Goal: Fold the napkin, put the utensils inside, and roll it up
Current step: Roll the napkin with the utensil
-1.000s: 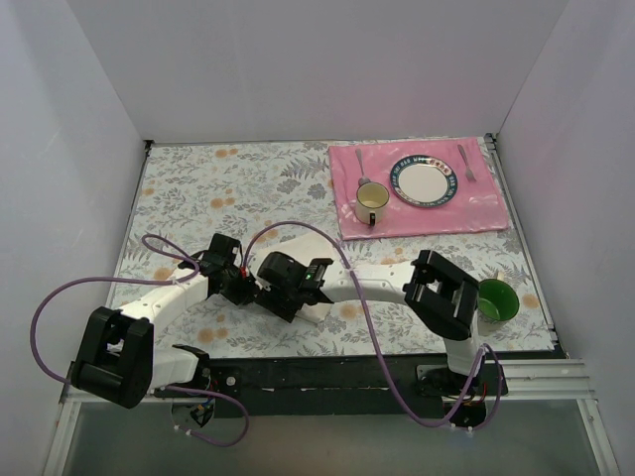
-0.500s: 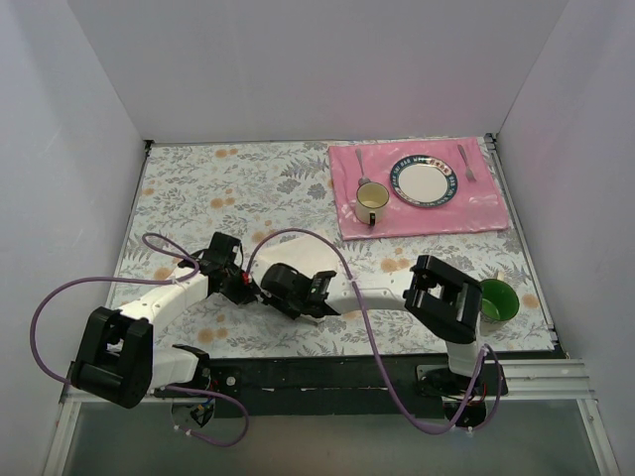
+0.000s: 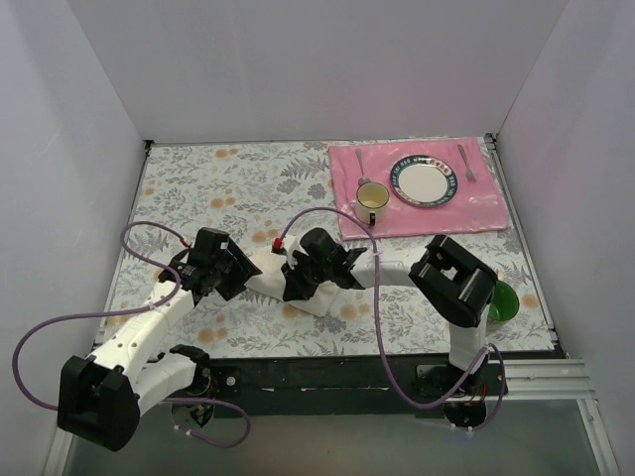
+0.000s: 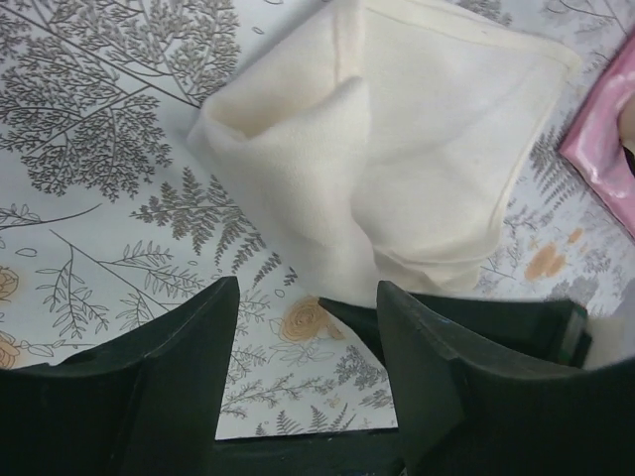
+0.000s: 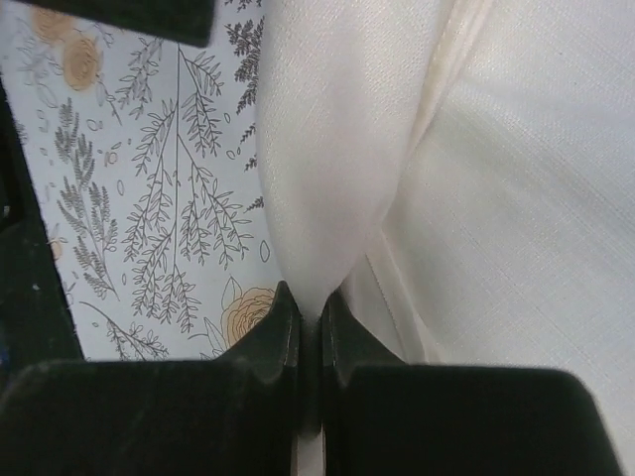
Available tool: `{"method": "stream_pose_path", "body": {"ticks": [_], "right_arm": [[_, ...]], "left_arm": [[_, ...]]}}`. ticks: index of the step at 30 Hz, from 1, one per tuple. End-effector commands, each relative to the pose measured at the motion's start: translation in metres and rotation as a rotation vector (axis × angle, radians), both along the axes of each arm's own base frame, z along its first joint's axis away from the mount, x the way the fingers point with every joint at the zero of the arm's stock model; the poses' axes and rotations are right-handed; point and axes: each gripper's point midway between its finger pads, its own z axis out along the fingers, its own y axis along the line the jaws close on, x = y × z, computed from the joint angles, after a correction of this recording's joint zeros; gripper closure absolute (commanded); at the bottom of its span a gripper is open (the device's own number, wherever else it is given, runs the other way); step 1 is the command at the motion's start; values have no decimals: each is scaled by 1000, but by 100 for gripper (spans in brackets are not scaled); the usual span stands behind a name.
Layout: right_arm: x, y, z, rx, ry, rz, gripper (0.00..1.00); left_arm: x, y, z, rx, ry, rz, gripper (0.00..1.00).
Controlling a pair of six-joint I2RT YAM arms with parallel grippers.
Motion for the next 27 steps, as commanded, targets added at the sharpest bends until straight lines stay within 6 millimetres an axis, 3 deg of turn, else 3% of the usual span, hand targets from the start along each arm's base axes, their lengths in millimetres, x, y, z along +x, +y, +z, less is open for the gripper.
{"method": "stream_pose_path", "body": {"ticks": [1, 5, 11, 14, 17, 18, 20, 21, 27], "right_arm": [[-34, -30, -54, -47, 280, 136, 99], [-37, -39, -63, 15, 440, 153, 99], [-32, -44, -74, 1, 506, 137, 99], [-30, -44, -76, -8, 511, 127, 99], [-25, -45, -75, -20, 481, 109, 99], [-25, -46, -75, -23, 476, 104, 99], [-21, -48, -73, -40, 441, 85, 99], [-19, -48, -71, -41, 427, 83, 99], [-12, -49, -70, -91, 296, 54, 99]], "left_arm": [[1, -21, 21, -79, -94, -143, 47], [-5, -46, 17, -210, -83, -223, 59], [6, -58, 9, -250, -77, -242, 69], [9, -61, 12, -258, -85, -249, 70], [10, -54, 22, -213, -110, -249, 66], [14, -50, 33, -183, -149, -250, 64], [15, -29, 29, -80, -119, -175, 59], [21, -27, 38, -65, -127, -154, 57], [35, -46, 33, -123, -18, -161, 77]]}}
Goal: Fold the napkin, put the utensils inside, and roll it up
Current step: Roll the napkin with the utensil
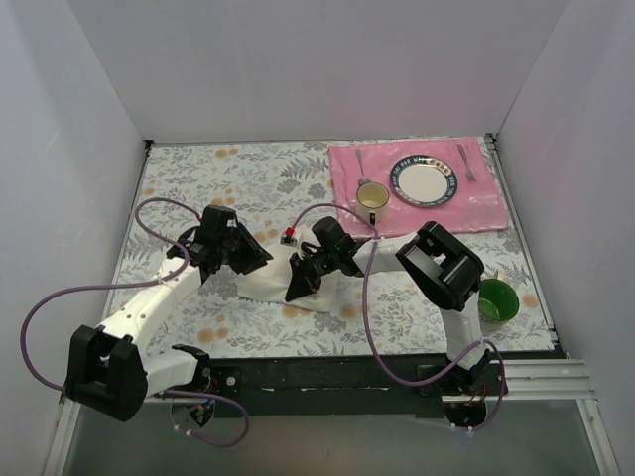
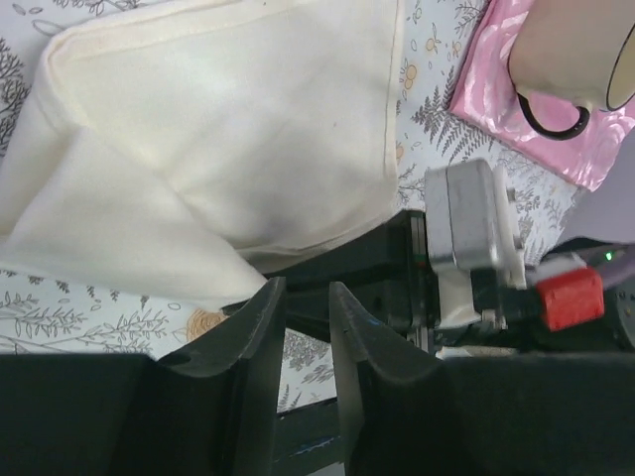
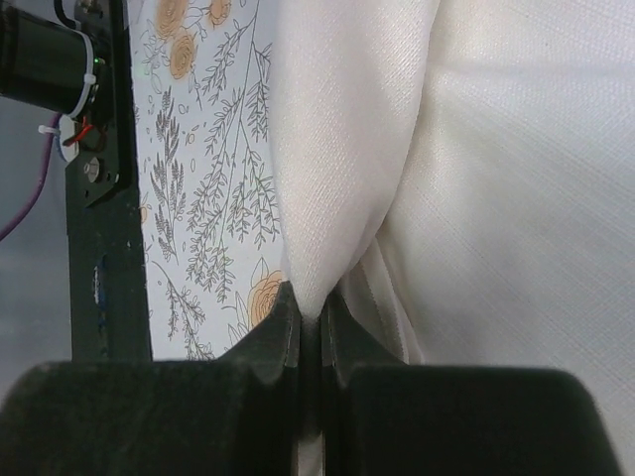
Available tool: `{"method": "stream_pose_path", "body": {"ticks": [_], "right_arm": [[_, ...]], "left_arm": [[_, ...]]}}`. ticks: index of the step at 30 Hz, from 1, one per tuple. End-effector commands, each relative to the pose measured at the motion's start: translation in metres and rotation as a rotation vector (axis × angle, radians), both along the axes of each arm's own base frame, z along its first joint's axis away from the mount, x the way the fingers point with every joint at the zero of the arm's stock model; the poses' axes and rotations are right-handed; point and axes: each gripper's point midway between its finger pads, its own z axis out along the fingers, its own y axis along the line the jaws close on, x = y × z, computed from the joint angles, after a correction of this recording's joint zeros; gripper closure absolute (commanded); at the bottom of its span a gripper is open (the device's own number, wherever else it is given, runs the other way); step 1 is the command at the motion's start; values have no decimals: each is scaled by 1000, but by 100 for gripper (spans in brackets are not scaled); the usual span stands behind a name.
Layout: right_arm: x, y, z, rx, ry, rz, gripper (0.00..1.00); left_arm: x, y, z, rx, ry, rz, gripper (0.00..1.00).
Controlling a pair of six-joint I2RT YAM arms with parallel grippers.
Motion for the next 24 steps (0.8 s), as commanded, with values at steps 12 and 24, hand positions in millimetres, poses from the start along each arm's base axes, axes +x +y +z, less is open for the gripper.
{"method": "stream_pose_path", "body": {"ticks": [12, 24], "right_arm": [[-24, -33, -52, -377, -435, -122, 99], [-33, -40, -56, -428, -492, -127, 99]], "left_arm": [[-7, -7, -32, 60, 137, -126, 83], [-44, 8, -66, 112, 235, -168, 85]]}}
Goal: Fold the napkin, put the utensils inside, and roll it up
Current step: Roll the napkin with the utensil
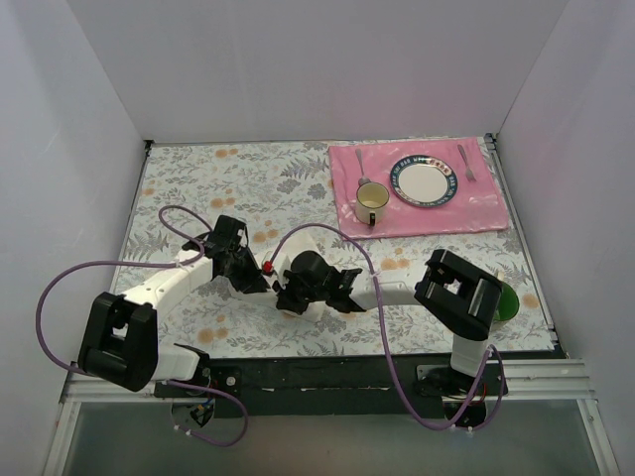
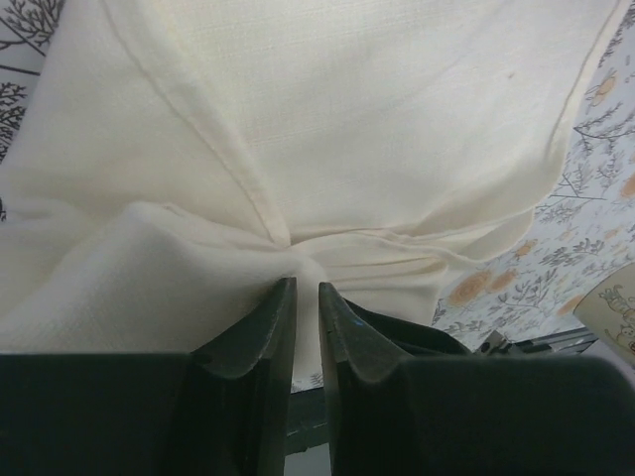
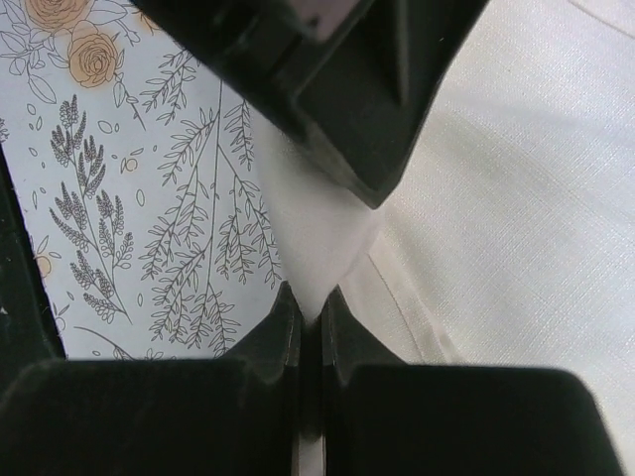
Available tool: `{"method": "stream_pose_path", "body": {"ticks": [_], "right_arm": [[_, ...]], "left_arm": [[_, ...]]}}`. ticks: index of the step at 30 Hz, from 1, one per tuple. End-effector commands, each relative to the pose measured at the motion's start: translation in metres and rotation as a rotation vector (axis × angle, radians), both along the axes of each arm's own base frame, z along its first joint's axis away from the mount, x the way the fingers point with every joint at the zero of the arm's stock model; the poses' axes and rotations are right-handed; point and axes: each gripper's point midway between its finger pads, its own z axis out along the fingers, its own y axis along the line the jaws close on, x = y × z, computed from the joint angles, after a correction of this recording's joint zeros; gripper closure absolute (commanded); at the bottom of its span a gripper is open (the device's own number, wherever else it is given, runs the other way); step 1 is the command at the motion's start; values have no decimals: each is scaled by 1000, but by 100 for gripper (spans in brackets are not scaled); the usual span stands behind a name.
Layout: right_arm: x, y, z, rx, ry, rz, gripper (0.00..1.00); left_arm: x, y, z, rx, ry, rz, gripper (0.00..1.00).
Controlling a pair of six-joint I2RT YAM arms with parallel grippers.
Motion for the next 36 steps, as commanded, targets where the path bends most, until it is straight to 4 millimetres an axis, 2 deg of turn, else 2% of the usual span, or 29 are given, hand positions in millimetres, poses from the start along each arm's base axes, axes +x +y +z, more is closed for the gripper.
{"method": "stream_pose_path", "body": {"ticks": [1, 10, 14, 16, 17, 18, 19, 20, 23, 24, 26, 32, 36], "right_arm": [[-12, -59, -66, -277, 30, -36, 99], [-19, -63, -70, -293, 33, -24, 98], [-22, -64, -75, -309, 41, -18, 96], [-21, -64, -74, -315, 37, -22, 91], [-20, -67, -74, -330, 38, -28, 83], [-21, -68, -73, -339, 39, -28, 80], [-18, -61, -64, -329, 32, -29, 77], [-19, -64, -62, -349, 42, -27, 70], [-17, -53, -41, -339, 19, 7, 56], [-18, -56, -39, -366, 24, 15, 54], [-16, -50, -27, -357, 3, 19, 49], [-13, -37, 3, -337, -28, 39, 40], [-16, -33, 11, -318, -18, 55, 38]], "left_arm": [[-10, 2, -6, 5, -1, -32, 85], [-16, 16, -47, 85, 51, -1, 87], [-23, 29, -64, 153, 105, 55, 95], [-28, 31, -69, 158, 120, 67, 95], [-29, 32, -70, 162, 124, 74, 95], [-32, 33, -73, 165, 133, 75, 96], [-32, 33, -74, 166, 138, 79, 96], [-33, 33, -75, 169, 140, 76, 96], [-33, 34, -78, 176, 145, 77, 97], [-33, 34, -79, 175, 146, 79, 97], [-34, 34, -81, 175, 154, 74, 97], [-35, 34, -85, 176, 164, 68, 98], [-31, 28, -78, 148, 146, 56, 98]]}}
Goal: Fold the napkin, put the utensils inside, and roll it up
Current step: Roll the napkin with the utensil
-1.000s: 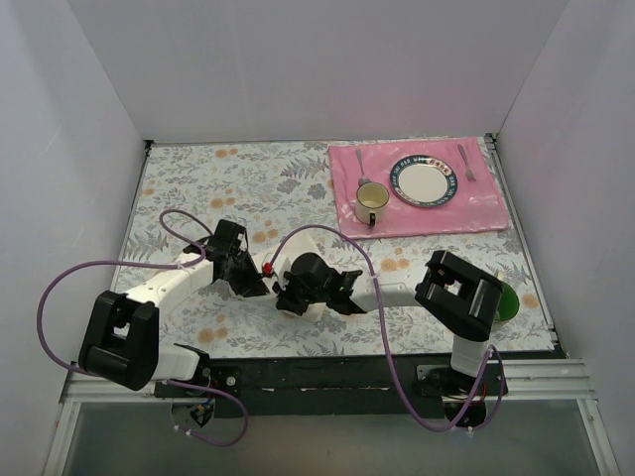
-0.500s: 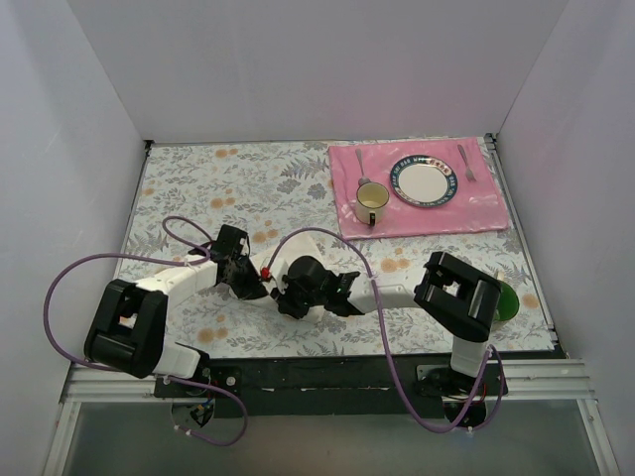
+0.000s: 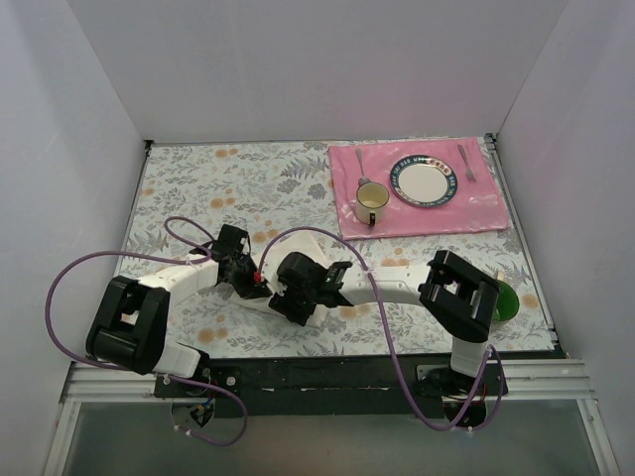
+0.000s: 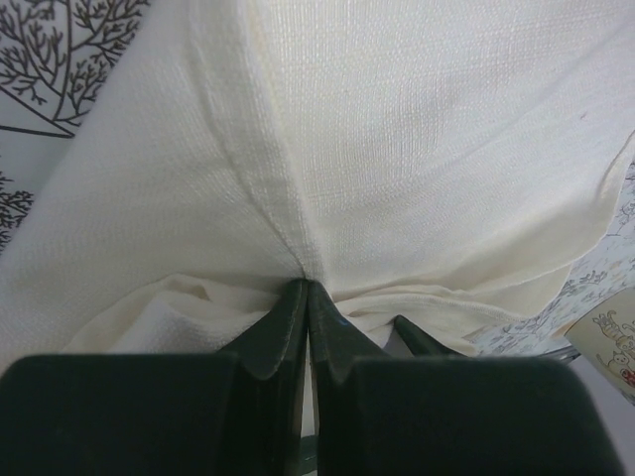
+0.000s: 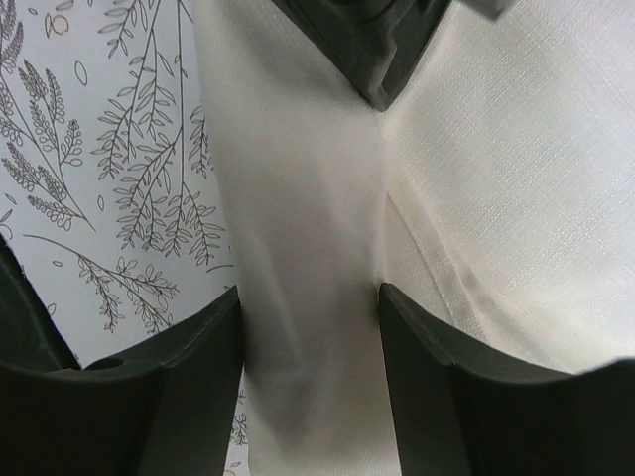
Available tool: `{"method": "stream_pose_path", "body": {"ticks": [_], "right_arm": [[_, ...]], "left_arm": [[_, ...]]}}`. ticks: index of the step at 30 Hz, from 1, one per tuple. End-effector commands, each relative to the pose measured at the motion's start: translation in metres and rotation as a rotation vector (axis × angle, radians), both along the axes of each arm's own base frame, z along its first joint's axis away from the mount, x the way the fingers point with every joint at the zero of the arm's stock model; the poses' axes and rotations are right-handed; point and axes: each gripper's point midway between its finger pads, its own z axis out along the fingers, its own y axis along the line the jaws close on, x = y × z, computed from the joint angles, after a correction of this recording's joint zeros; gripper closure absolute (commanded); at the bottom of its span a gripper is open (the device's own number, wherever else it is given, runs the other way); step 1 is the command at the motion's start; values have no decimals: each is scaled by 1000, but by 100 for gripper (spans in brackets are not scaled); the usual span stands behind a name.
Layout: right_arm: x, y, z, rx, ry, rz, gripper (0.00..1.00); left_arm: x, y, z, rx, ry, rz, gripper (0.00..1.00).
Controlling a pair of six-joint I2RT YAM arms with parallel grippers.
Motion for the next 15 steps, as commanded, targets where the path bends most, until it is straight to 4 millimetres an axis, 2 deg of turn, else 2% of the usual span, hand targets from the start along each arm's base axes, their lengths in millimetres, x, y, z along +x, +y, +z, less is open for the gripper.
{"method": "stream_pose_path", "body": {"ticks": [1, 5, 7, 9, 10, 15], "right_arm": [[-6, -1, 19, -8, 13, 26, 37], [-13, 0, 33, 27, 56, 19, 34], [-12, 3, 47, 50, 41, 14, 33], [-9, 3, 59, 67, 34, 3, 31], [-9, 4, 65, 77, 33, -1, 30], [-3, -1, 80, 105, 32, -21, 28]], "left_arm": [[-28, 28, -31, 146, 95, 1, 98], [-10, 22, -3, 118, 8, 13, 89], [-1, 19, 13, 106, -26, 19, 83], [7, 14, 27, 78, -62, 22, 75], [12, 11, 39, 52, -104, 25, 66], [33, 7, 82, 38, -210, 30, 59]]}}
